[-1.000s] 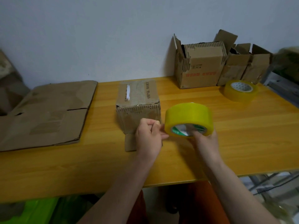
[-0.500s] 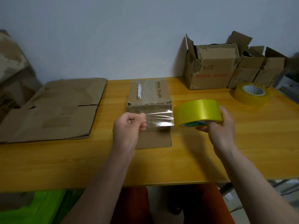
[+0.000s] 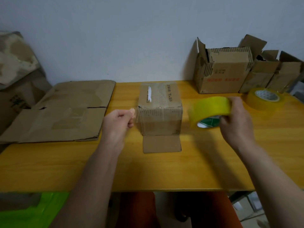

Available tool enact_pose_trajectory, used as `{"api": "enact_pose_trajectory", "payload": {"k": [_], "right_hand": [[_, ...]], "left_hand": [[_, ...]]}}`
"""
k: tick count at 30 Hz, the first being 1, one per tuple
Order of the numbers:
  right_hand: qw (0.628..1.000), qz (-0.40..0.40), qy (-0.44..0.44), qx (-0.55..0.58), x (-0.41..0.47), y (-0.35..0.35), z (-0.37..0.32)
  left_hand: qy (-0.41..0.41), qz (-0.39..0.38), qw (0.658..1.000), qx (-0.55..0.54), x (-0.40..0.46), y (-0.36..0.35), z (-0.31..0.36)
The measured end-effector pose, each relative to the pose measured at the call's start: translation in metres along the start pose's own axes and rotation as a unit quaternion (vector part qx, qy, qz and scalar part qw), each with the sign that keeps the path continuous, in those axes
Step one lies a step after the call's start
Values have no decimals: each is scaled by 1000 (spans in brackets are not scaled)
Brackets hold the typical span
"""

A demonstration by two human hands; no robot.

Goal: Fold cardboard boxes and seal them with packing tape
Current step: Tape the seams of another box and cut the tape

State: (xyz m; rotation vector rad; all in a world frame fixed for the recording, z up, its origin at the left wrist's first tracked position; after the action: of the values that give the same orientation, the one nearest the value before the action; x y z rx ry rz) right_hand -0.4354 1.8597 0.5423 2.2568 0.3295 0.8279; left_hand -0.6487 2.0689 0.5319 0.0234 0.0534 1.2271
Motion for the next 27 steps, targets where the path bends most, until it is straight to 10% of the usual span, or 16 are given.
{"api": "enact_pose_trajectory", "payload": {"k": [27], "right_hand": [[976,-101,-3,-193,30,-38,-9]], "left_hand": [[173,-88,978,70,51,-33,-35]]}}
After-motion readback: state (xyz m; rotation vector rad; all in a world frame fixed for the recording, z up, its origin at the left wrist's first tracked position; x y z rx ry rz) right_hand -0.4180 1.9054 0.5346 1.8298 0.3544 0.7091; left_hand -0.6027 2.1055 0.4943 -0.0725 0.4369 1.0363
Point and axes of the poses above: each hand's wrist, its own x-axis towards the middle knuckle, its own y-axis out of the back of the hand, z = x × y, the point moved 3 cm from there along x, towards the middle knuckle
